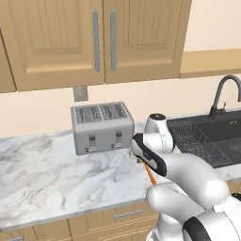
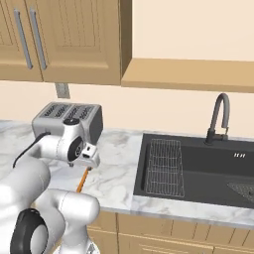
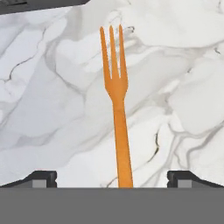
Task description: Take the fork and place it on the left side of the plate. Then take the spoon and place it on the right side of the plate. Make sure they're directly next to the plate.
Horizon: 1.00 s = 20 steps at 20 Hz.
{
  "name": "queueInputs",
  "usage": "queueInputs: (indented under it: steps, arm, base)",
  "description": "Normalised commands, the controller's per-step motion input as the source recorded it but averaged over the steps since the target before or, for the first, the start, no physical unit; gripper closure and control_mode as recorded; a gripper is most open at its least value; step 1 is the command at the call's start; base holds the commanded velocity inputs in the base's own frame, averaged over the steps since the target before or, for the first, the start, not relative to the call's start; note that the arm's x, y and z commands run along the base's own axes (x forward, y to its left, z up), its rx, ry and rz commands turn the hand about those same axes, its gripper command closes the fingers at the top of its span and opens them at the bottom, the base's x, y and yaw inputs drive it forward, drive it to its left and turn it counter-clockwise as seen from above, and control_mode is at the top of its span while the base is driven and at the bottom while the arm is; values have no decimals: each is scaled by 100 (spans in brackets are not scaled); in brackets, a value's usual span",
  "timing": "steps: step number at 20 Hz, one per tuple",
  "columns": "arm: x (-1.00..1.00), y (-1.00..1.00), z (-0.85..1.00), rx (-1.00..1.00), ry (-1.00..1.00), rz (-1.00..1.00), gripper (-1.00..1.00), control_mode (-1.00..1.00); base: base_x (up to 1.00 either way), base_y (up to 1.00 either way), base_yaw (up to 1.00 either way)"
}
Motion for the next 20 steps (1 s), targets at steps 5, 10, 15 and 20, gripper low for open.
queueInputs:
  steps: [5,10,15,20]
  arm:
    - [4,19,-34,-2,0,-2,-100,-100]
    - [-2,-1,-34,-1,0,-1,-100,-100]
    - [-15,-7,-20,0,0,-1,-100,-100]
    - [-7,-10,-15,0,0,0,-100,-100]
  base:
    - [0,0,0]
    - [0,0,0]
    - [0,0,0]
    - [0,0,0]
